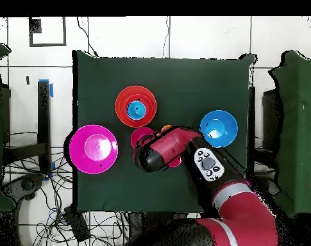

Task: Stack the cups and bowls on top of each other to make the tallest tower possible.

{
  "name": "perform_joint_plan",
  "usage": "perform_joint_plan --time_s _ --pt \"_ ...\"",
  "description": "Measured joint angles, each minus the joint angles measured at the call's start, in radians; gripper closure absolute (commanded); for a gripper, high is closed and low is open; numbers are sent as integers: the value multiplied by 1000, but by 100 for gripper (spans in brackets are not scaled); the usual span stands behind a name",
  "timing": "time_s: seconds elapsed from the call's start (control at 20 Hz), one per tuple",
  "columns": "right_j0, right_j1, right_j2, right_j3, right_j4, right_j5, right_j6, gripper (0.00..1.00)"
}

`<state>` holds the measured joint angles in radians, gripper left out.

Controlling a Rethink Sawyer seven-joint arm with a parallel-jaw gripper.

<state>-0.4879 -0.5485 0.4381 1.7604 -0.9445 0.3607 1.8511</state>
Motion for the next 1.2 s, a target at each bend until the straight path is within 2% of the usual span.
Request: perform_joint_plan --time_s 0.25,0.3,1.2 --pt "-45 0 2 0 0 0 0 100" --pt "-59 0 2 0 0 0 0 0" --pt "-76 -8 32 0 16 0 0 0"
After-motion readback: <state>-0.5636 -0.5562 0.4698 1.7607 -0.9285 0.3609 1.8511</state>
